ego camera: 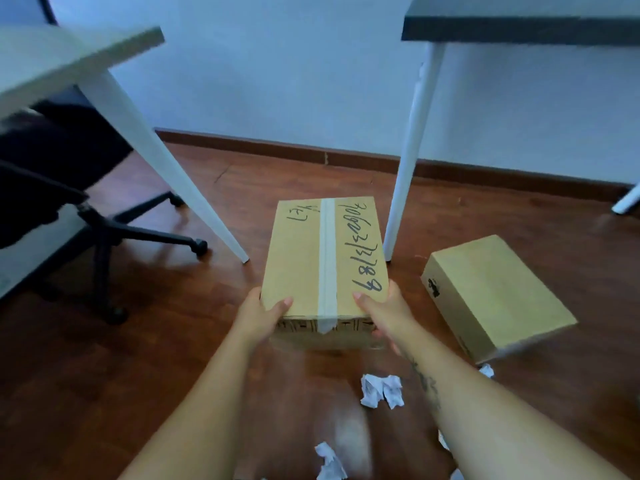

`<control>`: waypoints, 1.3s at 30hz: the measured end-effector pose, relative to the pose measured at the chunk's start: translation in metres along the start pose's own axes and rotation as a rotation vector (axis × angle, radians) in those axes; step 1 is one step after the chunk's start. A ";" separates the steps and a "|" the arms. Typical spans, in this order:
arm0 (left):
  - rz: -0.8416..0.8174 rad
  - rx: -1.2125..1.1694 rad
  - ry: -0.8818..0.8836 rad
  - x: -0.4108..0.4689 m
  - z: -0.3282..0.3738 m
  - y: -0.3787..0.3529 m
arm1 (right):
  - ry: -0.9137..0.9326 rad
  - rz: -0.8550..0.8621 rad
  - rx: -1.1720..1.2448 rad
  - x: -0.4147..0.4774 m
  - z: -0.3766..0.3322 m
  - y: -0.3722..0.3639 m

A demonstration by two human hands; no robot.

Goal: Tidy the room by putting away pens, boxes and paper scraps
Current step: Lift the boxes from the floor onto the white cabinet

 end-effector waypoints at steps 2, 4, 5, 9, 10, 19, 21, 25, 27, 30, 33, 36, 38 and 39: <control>-0.020 0.013 -0.052 -0.016 0.031 0.013 | 0.035 0.020 0.011 -0.023 -0.025 0.015; -0.040 0.039 -0.124 -0.035 0.064 0.021 | 0.064 0.052 0.034 -0.054 -0.051 0.036; -0.043 0.056 -0.140 -0.043 0.072 0.023 | 0.069 0.069 0.042 -0.063 -0.058 0.042; -0.103 0.027 -0.254 -0.086 0.135 0.017 | 0.161 0.195 0.092 -0.131 -0.094 0.097; -0.135 0.010 -0.291 -0.099 0.152 0.012 | 0.183 0.244 0.105 -0.153 -0.099 0.116; -0.422 -0.065 -0.644 -0.225 0.289 -0.059 | 0.321 0.646 0.126 -0.330 -0.122 0.256; -0.467 -0.093 -0.723 -0.254 0.317 -0.074 | 0.355 0.731 0.110 -0.369 -0.129 0.282; -0.615 -0.183 -0.874 -0.323 0.375 -0.098 | 0.423 0.911 0.110 -0.454 -0.140 0.330; -0.678 -0.213 -0.939 -0.363 0.403 -0.107 | 0.438 1.008 0.126 -0.502 -0.145 0.351; -0.828 -0.256 -1.005 -0.419 0.443 -0.121 | 0.428 1.150 0.111 -0.574 -0.150 0.376; -0.959 -0.286 -1.077 -0.482 0.468 -0.134 | 0.431 1.307 0.099 -0.650 -0.141 0.387; -1.063 -0.330 -1.162 -0.542 0.477 -0.146 | 0.419 1.422 0.079 -0.713 -0.125 0.393; -1.168 -0.341 -1.185 -0.584 0.476 -0.154 | 0.396 1.494 0.082 -0.753 -0.108 0.391; -1.210 -0.345 -1.198 -0.600 0.476 -0.156 | 0.383 1.526 0.090 -0.769 -0.101 0.390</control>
Point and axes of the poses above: each hand's wrist, its own x-axis towards the middle knuckle, its own y-axis out of the back of the hand, z = x × y, the point moved 1 cm from there along x, towards the middle knuckle, and after that the axes turned 3 degrees about -x, right-handed, at the moved point
